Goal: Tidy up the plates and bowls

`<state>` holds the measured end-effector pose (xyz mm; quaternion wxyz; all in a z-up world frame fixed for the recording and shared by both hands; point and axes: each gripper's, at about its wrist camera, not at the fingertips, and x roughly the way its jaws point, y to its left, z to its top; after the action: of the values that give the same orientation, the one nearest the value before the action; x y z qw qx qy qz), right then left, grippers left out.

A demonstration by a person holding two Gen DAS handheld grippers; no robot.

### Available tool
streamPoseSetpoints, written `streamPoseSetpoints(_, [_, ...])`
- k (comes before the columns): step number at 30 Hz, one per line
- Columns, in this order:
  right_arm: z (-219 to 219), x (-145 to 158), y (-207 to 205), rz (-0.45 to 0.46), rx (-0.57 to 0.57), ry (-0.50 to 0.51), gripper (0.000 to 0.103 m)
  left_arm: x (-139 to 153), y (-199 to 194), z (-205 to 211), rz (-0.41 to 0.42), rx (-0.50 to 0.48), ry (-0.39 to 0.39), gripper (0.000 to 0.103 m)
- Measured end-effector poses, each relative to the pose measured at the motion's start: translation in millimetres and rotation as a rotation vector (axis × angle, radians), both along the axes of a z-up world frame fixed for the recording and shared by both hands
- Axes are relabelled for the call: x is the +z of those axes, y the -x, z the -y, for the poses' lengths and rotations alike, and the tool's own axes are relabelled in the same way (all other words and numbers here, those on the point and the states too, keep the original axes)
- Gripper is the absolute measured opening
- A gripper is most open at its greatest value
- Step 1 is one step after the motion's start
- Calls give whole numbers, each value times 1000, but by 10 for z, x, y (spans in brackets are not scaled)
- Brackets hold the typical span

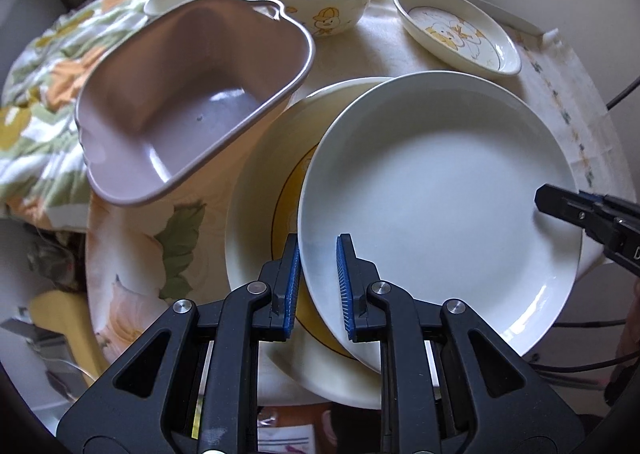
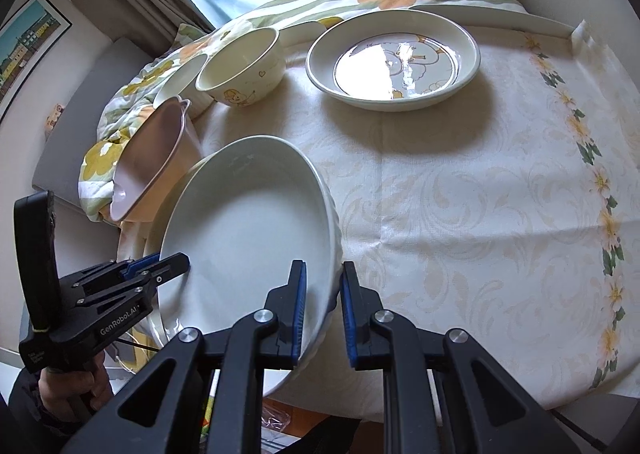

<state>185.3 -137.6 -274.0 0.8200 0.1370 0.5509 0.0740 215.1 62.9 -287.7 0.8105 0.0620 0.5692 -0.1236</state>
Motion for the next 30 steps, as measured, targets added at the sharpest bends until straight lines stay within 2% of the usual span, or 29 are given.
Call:
streamPoseSetpoints(10, [-189,1,-53,20,74,142,15,24,125,251,121,-77,-234,17])
streamPoseSetpoints(20, [-363,-23,-65,30,142,260,15,30,218,265,152,-101,-339,16])
streamPoseSetpoints(30, [-384,-22,-79,27,151,281,16,11,266,319,170,-119,-397,16])
